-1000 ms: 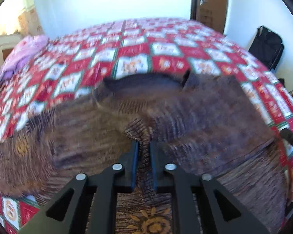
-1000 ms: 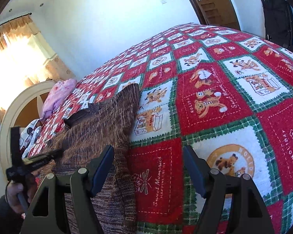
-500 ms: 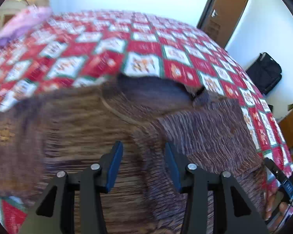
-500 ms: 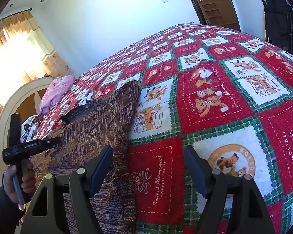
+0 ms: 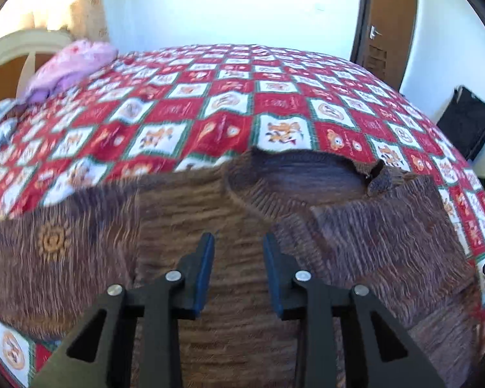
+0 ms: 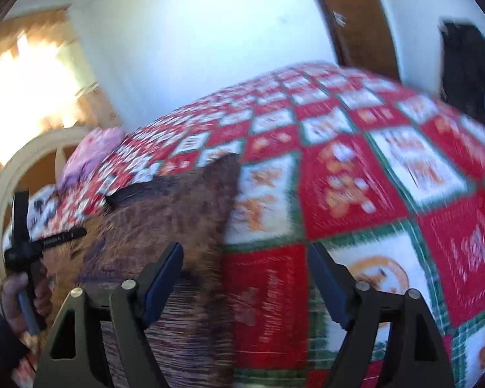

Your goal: Fold small clothes

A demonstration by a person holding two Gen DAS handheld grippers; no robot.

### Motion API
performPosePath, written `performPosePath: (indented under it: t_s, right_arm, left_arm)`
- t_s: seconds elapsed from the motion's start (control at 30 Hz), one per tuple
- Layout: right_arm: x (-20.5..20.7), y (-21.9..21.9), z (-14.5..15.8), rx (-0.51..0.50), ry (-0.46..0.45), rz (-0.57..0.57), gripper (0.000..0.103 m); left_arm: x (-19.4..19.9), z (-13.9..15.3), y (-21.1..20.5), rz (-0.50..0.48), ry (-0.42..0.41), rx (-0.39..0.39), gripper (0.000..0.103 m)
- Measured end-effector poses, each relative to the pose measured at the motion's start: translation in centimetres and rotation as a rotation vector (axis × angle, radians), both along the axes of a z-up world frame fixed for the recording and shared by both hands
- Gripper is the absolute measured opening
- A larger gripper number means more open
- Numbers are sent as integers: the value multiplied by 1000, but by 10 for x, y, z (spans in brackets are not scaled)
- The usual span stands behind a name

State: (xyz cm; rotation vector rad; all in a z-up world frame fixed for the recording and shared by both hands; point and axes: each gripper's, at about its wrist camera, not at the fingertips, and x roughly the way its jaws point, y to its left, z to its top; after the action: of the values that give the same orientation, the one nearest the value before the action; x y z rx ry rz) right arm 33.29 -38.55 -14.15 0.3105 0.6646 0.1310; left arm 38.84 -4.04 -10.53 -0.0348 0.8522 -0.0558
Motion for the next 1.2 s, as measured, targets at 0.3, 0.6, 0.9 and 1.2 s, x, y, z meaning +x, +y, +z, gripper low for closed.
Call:
performPosePath:
  t_s: [0.3,0.6,0.9,1.2]
  right_arm:
    - [51,80,-5,-47,159,231,80]
    - [34,116,-4,-211,204,338,80]
    - [70,198,5,-120,140,448,80]
    - [32,256,-9,-223,99,614,81]
  left_arm:
    - [-39,11,1,-34,-57,26,70]
    - [-82,31,50,-27,-135,33,83]
    - [-105,28,143,181,-147,76,96]
    - [-127,3,238,375,-94,122,96]
